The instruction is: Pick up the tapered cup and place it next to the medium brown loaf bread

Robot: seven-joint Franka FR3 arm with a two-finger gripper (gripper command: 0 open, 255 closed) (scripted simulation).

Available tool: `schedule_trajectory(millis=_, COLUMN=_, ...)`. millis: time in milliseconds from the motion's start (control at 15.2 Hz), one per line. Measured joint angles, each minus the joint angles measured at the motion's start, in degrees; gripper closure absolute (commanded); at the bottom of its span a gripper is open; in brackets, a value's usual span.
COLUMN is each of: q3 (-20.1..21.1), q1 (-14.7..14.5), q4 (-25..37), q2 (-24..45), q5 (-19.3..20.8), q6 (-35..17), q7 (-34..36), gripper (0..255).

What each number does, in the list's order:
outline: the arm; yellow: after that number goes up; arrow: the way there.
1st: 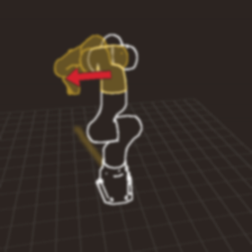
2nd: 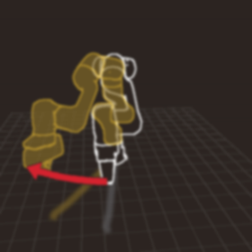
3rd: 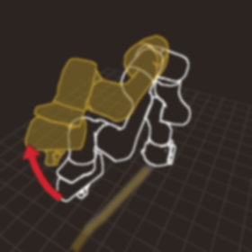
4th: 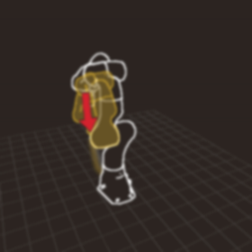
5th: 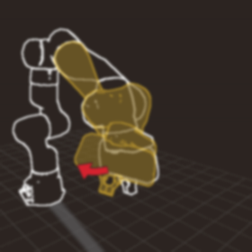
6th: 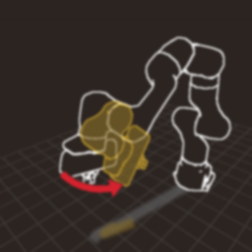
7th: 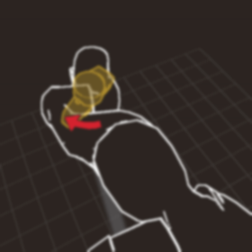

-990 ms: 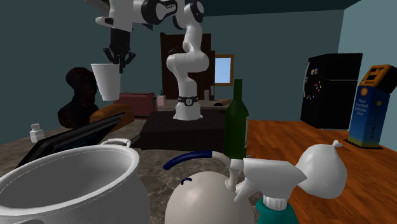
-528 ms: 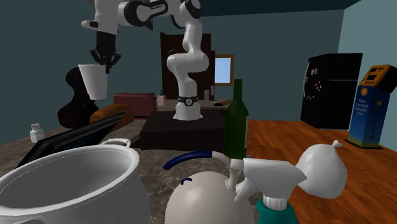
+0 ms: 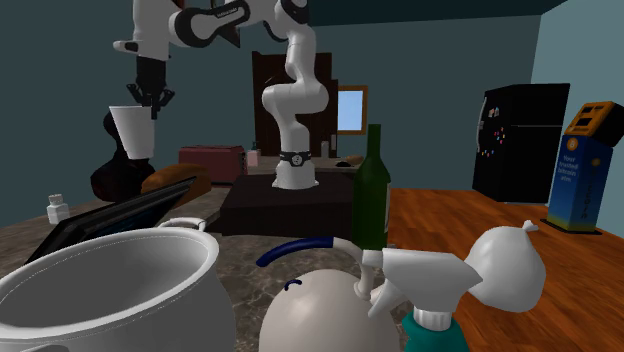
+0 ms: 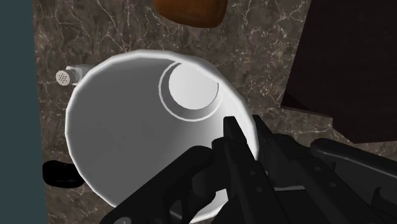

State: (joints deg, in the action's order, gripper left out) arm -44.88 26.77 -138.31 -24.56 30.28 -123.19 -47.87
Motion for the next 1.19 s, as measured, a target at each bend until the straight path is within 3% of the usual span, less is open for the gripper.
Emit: schedule_trajectory(millis=1188, q3=-7.4, q1=-2.7, q4=-6.8, q2=11.3, q5=-1.7, q6=-17.5, q7=-0.9, gripper=255)
